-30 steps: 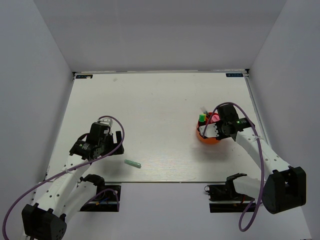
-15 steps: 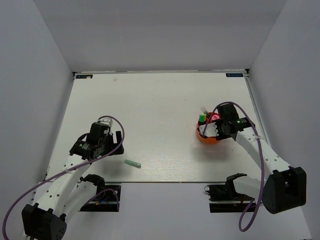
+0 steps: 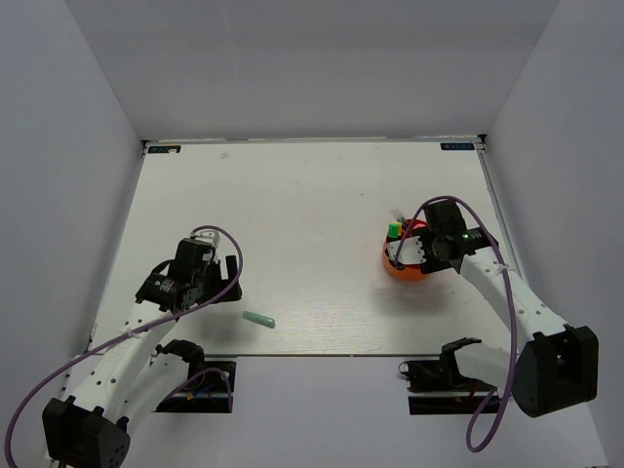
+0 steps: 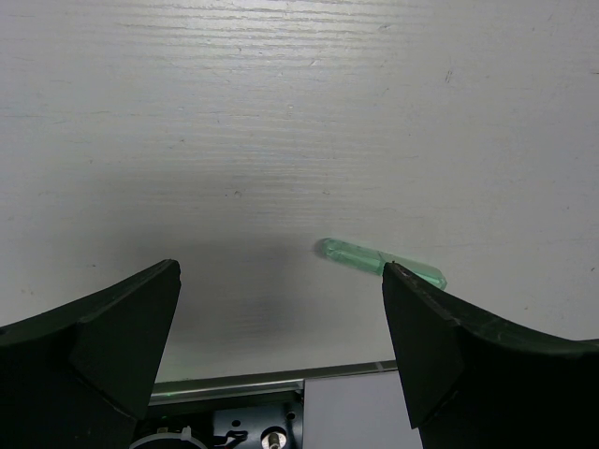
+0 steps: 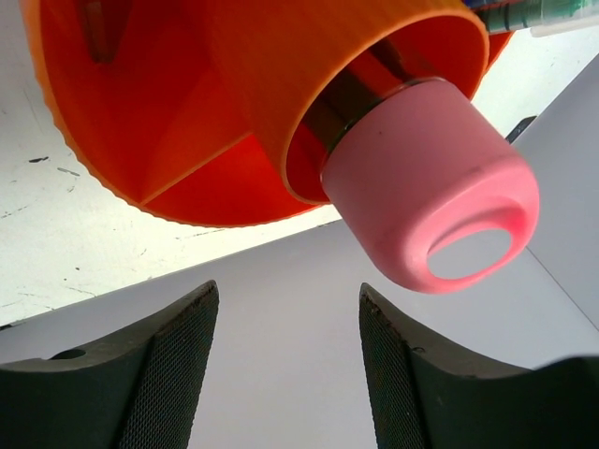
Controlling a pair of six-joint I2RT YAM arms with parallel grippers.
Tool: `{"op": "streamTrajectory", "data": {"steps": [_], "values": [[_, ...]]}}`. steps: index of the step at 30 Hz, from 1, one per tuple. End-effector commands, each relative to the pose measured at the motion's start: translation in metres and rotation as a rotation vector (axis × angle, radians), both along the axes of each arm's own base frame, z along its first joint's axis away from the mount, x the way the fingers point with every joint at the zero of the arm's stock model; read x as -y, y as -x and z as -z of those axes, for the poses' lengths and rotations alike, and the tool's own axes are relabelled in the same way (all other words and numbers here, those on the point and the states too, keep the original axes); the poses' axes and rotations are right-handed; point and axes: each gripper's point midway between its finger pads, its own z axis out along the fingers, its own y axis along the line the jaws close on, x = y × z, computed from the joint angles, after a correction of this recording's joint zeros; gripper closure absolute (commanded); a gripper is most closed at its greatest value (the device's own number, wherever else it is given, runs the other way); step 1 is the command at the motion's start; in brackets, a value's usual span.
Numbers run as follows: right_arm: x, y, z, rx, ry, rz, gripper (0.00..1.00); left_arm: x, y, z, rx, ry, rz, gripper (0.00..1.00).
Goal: Sort the stationery into containers
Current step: Place the stationery in the storage box.
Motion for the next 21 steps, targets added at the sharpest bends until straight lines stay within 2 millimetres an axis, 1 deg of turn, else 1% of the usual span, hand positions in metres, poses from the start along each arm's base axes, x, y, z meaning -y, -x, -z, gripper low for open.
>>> {"op": "streamTrajectory", "data": {"steps": [1, 4, 5, 6, 7, 8, 9, 10, 11, 12, 13, 15, 16, 17, 18, 19, 20, 21], "values": [[-0.014, -0.010, -0.019, -0.034, 0.178, -0.370, 0.35, 0.000, -0.004, -0.005, 0.021, 0.006, -0.004, 0.01], [-0.015, -0.012, -0.024, -0.016, 0.157, -0.350, 0.35, 0.000, -0.004, -0.005, 0.021, 0.006, -0.003, 0.01], [-0.017, -0.014, -0.030, 0.002, 0.139, -0.332, 0.35, 0.001, -0.005, -0.007, 0.026, 0.010, -0.001, 0.01], [-0.017, -0.011, -0.033, -0.004, 0.126, -0.323, 0.37, 0.002, -0.004, -0.006, 0.024, 0.015, 0.005, 0.01], [-0.021, -0.007, -0.033, -0.004, 0.057, -0.279, 0.38, 0.003, -0.004, -0.005, 0.022, 0.021, 0.013, 0.01], [-0.025, -0.012, -0.053, 0.038, 0.022, -0.270, 0.38, 0.004, -0.004, -0.005, 0.022, 0.021, 0.015, 0.04], [-0.023, 0.001, -0.052, -0.002, 0.006, -0.254, 0.40, 0.004, -0.004, -0.005, 0.022, 0.020, 0.014, 0.08], [-0.030, 0.004, -0.060, 0.009, -0.078, -0.221, 0.42, 0.005, -0.005, -0.005, 0.025, 0.025, 0.017, 0.12], [-0.029, 0.013, -0.070, 0.016, -0.103, -0.213, 0.42, 0.007, -0.005, -0.003, 0.015, 0.027, 0.027, 0.23], [-0.035, 0.017, -0.070, 0.003, -0.142, -0.217, 0.42, 0.007, -0.006, -0.003, 0.010, 0.027, 0.030, 0.31], [-0.034, 0.025, -0.072, 0.000, -0.181, -0.180, 0.42, 0.008, -0.007, -0.004, 0.009, 0.028, 0.029, 0.39], [-0.041, 0.036, -0.076, 0.001, -0.264, -0.160, 0.44, 0.013, -0.006, -0.002, -0.026, 0.042, 0.047, 0.58], [-0.046, 0.048, -0.078, -0.010, -0.320, -0.150, 0.48, 0.015, -0.005, -0.003, -0.035, 0.048, 0.057, 0.77], [-0.055, 0.054, -0.078, -0.027, -0.378, -0.161, 0.51, 0.016, -0.005, -0.002, -0.048, 0.049, 0.060, 0.84], [-0.058, 0.057, -0.082, -0.029, -0.426, -0.122, 0.57, 0.018, -0.005, -0.003, -0.052, 0.052, 0.075, 0.90], [-0.060, 0.058, -0.086, -0.019, -0.466, -0.096, 0.77, 0.019, -0.002, -0.003, -0.066, 0.049, 0.092, 0.96], [-0.070, 0.064, -0.089, -0.037, -0.587, -0.013, 0.86, 0.020, -0.004, -0.007, -0.061, 0.038, 0.110, 0.96], [-0.075, 0.064, -0.095, -0.037, -0.635, 0.010, 0.95, 0.023, -0.003, -0.008, -0.063, 0.029, 0.135, 0.96]]}}
